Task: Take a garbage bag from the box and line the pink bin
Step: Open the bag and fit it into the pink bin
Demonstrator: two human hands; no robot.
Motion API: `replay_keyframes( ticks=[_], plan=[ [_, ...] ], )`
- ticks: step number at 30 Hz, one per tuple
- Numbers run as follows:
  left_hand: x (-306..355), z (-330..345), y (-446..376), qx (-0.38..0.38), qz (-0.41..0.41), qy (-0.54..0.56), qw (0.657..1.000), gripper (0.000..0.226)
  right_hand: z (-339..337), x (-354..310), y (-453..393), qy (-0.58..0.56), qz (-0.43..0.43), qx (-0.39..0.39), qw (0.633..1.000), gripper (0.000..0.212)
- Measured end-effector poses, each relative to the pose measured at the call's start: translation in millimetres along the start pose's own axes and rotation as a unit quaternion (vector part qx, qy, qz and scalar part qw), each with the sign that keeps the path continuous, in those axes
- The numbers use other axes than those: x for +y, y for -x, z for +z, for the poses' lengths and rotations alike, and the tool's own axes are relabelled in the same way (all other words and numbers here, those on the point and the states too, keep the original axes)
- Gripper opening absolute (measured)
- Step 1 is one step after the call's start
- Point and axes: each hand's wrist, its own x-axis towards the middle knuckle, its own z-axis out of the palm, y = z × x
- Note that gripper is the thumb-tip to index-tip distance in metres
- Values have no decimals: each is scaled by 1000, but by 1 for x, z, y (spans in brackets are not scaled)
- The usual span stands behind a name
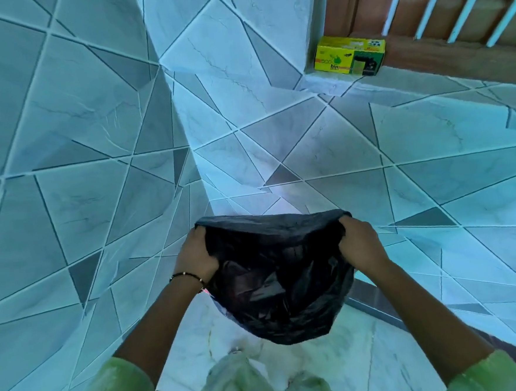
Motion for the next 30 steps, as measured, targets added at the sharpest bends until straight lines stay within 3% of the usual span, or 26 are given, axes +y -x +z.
replay_keyframes(
  ticks=[6,14,30],
  plan=[
    [-11,-45,-50,71,-30,89,993,54,2,-47,-51,-133,26,67,988,23],
    [-46,-94,-125,61,-10,97,993,60,20,-127,-114,-148,33,126,980,21],
    [-86,-119,-178,33,35,76,996,45,54,-187,-145,-131,42,86,987,18]
  ],
)
